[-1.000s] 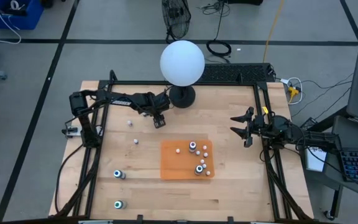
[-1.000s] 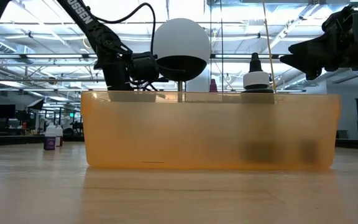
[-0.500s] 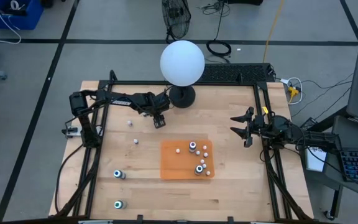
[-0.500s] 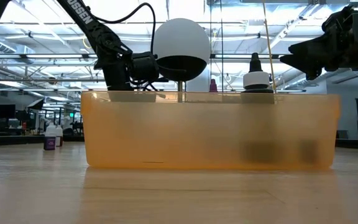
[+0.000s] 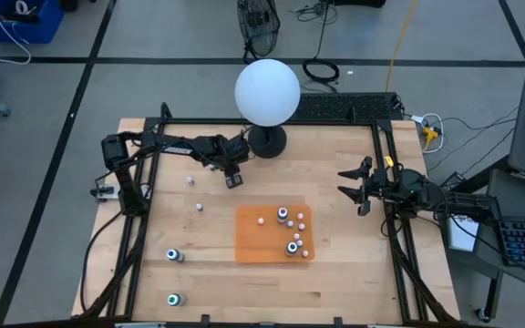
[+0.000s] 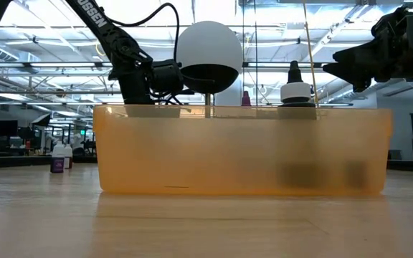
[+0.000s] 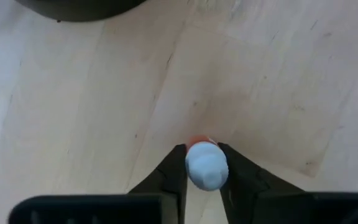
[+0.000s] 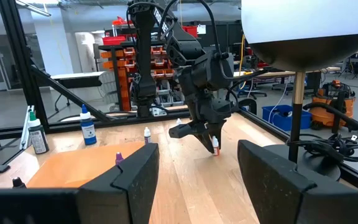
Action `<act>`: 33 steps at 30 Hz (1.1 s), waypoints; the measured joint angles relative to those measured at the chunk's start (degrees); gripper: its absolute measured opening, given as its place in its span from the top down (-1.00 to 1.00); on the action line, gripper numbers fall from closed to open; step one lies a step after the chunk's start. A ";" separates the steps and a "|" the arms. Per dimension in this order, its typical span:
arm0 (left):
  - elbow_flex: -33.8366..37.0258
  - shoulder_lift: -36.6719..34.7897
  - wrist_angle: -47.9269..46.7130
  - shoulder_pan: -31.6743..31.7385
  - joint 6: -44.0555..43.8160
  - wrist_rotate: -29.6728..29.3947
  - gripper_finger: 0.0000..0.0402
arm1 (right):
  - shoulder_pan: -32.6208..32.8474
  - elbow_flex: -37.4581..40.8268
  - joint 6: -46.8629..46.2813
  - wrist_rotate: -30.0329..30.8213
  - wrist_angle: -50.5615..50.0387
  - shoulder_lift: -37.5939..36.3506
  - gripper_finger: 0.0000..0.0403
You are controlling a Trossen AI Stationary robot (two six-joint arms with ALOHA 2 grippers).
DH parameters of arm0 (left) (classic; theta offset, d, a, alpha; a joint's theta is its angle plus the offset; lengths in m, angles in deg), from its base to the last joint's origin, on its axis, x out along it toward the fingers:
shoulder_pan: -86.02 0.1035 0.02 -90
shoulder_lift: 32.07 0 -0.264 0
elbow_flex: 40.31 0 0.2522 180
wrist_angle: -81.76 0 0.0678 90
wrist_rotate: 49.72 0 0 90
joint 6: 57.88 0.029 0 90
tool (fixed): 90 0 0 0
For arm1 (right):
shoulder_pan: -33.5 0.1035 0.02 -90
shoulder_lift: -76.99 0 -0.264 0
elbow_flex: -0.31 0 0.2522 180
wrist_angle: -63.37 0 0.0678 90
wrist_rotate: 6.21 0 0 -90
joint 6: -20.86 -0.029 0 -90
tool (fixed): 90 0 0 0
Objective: Pick & Place food coloring
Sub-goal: Put the small orange food coloring bottle into the orange container
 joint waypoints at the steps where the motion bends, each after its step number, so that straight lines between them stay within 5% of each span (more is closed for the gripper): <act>1: 0.00 0.00 0.02 0.00 0.04 0.23 0.67 | -0.01 0.00 0.01 -0.01 0.00 0.00 -0.03; 10: 0.00 -0.97 -1.27 -1.16 0.11 0.40 0.62 | 0.01 -0.01 -0.01 0.00 0.00 0.00 -0.03; 17: -1.41 -9.20 -5.65 -5.66 -3.03 0.36 0.68 | -0.01 0.01 -0.01 0.00 -0.02 0.00 -0.03; 24: -1.95 -17.80 -8.74 -15.17 -8.59 2.46 0.59 | 0.00 0.00 0.01 -0.02 -0.08 0.02 -0.03; 33: -1.93 -14.62 -4.62 -30.26 -16.28 3.39 0.69 | 0.01 -0.01 0.00 -0.02 -0.04 0.25 -0.03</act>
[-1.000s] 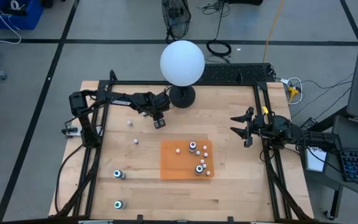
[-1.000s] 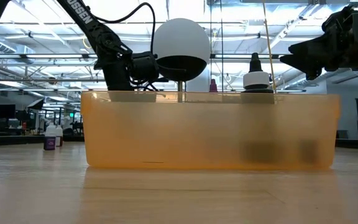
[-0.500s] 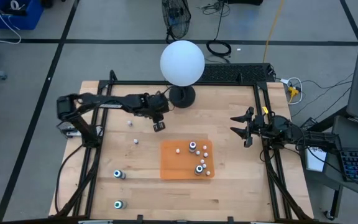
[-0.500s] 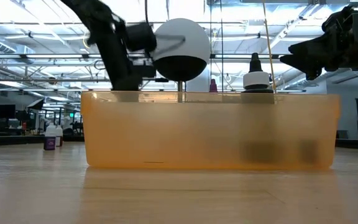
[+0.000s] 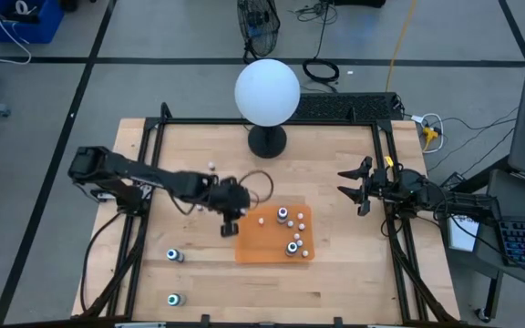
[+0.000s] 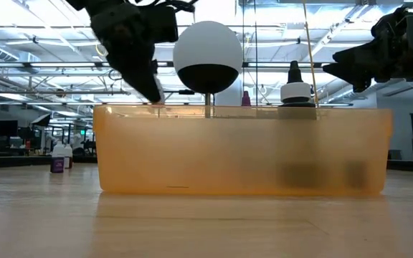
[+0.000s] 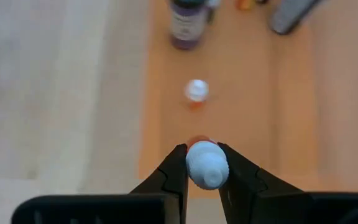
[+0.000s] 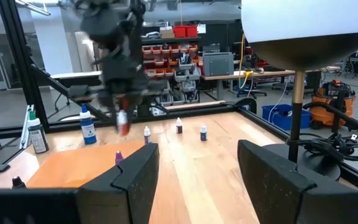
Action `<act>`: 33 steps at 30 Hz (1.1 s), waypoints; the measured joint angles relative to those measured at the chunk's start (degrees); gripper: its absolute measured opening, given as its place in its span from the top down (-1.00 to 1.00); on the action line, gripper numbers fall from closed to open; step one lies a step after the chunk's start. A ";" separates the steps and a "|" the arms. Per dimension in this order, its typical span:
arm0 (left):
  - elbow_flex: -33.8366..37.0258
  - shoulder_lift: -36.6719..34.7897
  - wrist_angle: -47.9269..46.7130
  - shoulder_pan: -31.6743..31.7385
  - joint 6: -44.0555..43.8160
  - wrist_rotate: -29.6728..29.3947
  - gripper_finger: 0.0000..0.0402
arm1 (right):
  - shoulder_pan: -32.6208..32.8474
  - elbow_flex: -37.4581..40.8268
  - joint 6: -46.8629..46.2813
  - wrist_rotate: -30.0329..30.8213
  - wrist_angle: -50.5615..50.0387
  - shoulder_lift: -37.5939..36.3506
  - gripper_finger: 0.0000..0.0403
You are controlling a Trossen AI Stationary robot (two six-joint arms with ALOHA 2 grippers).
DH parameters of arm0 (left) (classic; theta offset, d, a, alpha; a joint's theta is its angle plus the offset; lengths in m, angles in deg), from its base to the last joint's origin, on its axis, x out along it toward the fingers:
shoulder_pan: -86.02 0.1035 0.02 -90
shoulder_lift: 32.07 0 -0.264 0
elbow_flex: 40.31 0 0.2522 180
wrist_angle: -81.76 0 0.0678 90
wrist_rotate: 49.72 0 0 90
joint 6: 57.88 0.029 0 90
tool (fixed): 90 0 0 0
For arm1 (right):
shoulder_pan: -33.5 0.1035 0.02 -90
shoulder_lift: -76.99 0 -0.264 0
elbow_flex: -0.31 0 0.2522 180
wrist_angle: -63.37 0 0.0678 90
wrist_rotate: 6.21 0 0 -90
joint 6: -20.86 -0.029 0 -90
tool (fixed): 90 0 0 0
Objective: Pick & Place food coloring
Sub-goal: Put the small orange food coloring bottle into the orange container
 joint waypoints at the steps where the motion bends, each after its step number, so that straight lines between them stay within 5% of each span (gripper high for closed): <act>1: 0.05 0.64 1.08 -0.93 -0.35 0.00 0.69 | -0.01 0.02 0.00 0.01 -0.03 0.08 -0.03; 18: -0.02 16.32 7.93 -1.89 -3.67 1.09 0.69 | -0.01 0.00 0.00 0.01 -0.06 0.38 -0.03; 33: -0.02 16.55 9.31 -1.89 -3.82 2.87 0.35 | -0.02 0.01 0.00 0.00 0.26 0.47 -0.03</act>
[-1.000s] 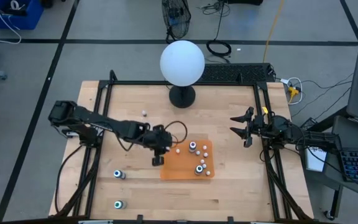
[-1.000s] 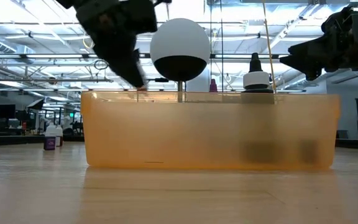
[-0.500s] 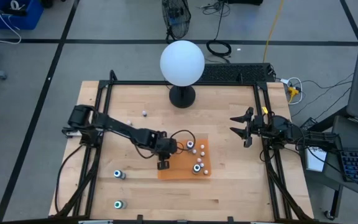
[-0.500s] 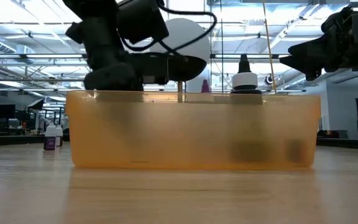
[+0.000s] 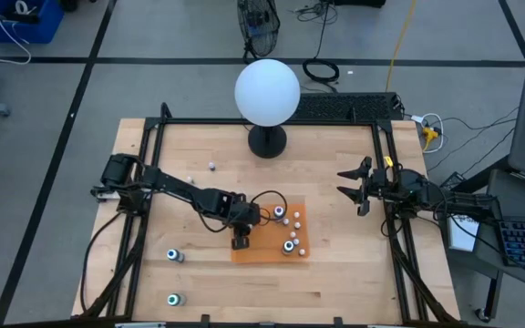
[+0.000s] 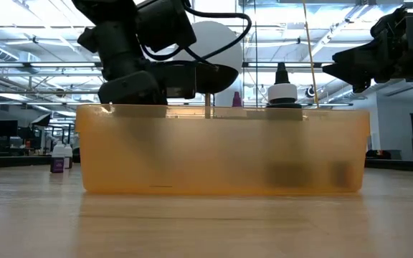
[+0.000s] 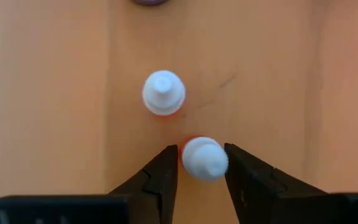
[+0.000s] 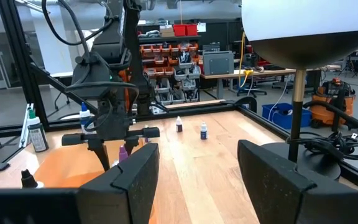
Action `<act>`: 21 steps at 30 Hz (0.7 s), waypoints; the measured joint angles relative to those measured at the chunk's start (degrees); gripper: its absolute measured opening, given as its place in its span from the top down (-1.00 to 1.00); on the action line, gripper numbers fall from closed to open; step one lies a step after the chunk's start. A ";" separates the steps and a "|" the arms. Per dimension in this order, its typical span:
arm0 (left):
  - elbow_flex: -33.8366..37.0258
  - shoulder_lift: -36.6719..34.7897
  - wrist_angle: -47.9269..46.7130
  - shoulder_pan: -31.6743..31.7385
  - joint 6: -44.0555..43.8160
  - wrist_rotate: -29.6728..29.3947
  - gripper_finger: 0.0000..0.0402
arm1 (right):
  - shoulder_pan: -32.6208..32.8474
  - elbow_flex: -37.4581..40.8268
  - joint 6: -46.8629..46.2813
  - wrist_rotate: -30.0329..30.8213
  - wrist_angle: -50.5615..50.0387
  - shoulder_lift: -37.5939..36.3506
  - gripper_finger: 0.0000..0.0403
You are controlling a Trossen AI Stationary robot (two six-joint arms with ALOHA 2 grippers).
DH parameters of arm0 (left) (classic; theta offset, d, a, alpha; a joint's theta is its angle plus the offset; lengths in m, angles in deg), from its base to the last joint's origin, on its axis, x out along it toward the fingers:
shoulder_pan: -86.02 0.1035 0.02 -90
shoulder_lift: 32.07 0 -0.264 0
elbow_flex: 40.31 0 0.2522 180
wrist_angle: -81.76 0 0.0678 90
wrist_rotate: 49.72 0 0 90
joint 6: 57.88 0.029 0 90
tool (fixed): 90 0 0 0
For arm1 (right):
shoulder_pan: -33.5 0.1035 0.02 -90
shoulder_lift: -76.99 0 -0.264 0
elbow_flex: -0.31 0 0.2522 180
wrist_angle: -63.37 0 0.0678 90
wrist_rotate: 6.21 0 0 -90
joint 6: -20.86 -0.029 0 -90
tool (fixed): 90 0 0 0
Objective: Pick & Place food coloring
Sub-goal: Put the small orange food coloring bottle into the orange container, then put the small blue food coloring bottle into the orange container
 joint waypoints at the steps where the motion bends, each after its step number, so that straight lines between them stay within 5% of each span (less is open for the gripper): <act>1: 0.00 0.01 0.12 0.00 0.00 0.38 0.34 | 0.01 -0.01 0.00 0.00 0.00 0.00 -0.03; 8: -3.15 -0.01 -1.95 0.00 1.11 1.07 0.28 | 0.01 0.00 0.00 0.00 0.00 0.00 -0.03; 13: -9.83 -0.02 -12.70 0.00 5.56 0.39 0.28 | 0.02 -0.02 0.01 0.00 0.00 0.00 -0.03; 21: -20.08 -0.47 -37.64 1.06 5.68 -13.28 0.28 | 0.00 -0.02 0.02 0.01 0.00 0.00 -0.03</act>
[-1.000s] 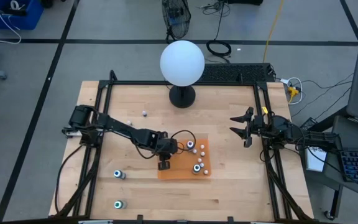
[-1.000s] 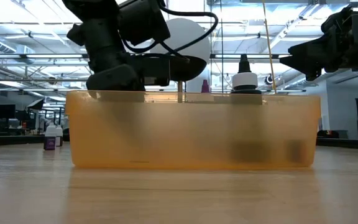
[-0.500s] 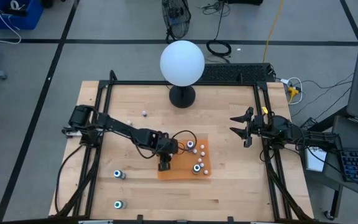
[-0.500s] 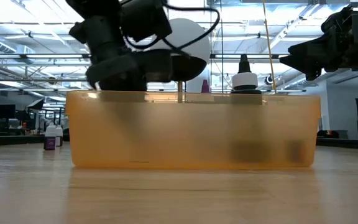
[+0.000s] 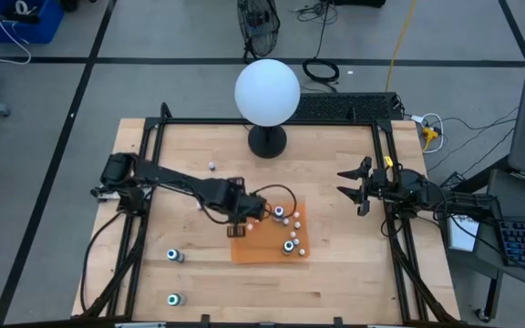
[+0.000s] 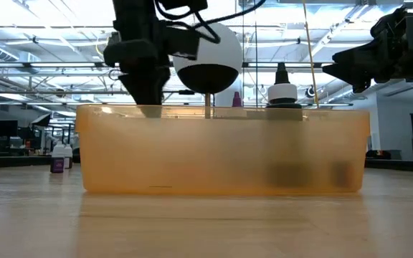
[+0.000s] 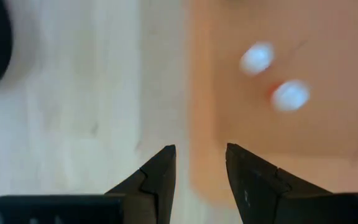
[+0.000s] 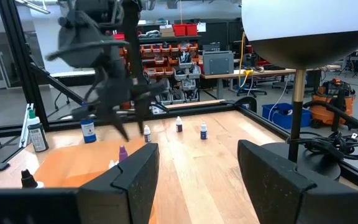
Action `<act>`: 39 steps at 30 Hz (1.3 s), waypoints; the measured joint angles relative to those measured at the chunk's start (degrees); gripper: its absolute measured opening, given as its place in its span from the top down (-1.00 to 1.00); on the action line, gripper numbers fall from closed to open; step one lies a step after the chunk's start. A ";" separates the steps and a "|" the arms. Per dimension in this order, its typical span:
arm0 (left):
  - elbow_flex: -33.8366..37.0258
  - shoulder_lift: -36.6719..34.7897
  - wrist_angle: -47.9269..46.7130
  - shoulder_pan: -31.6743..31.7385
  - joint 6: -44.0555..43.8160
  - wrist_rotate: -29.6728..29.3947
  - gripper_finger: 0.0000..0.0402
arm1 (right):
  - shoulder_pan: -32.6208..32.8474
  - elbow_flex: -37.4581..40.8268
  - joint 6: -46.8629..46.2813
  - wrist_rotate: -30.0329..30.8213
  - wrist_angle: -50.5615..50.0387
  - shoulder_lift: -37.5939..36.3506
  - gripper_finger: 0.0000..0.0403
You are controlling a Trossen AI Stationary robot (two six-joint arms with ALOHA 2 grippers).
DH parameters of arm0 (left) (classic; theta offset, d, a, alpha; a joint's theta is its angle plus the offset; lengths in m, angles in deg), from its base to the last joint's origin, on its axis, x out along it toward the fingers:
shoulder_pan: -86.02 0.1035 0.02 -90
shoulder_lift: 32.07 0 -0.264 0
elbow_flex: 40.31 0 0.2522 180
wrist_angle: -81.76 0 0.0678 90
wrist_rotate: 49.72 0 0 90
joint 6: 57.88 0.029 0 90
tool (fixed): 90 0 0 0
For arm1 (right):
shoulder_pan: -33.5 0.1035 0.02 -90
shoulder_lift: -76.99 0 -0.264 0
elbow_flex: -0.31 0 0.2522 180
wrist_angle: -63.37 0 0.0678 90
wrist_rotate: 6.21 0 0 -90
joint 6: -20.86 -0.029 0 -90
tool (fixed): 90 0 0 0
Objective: Pick & Place food coloring
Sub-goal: Put the small blue food coloring bottle into the orange container
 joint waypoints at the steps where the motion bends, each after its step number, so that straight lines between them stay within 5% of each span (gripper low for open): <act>1: -0.01 -0.66 -1.99 0.92 -0.41 0.06 0.28 | 0.01 0.01 -0.02 -0.01 0.00 0.00 -0.03; 7: 4.19 -8.31 -9.17 11.60 -2.74 1.26 0.28 | 0.01 0.00 0.00 -0.01 -0.02 0.00 -0.03; 15: 12.91 -19.03 -7.13 27.20 -7.84 5.81 0.28 | 0.01 0.00 -0.02 -0.01 -0.15 0.00 -0.03; 28: 14.61 -11.80 1.14 36.49 -2.46 10.22 0.25 | 0.00 0.02 0.00 0.01 -0.16 0.00 -0.03; 39: 14.61 -6.44 1.62 37.62 0.10 7.32 -0.13 | 0.01 0.02 -0.02 0.00 -0.09 0.00 -0.03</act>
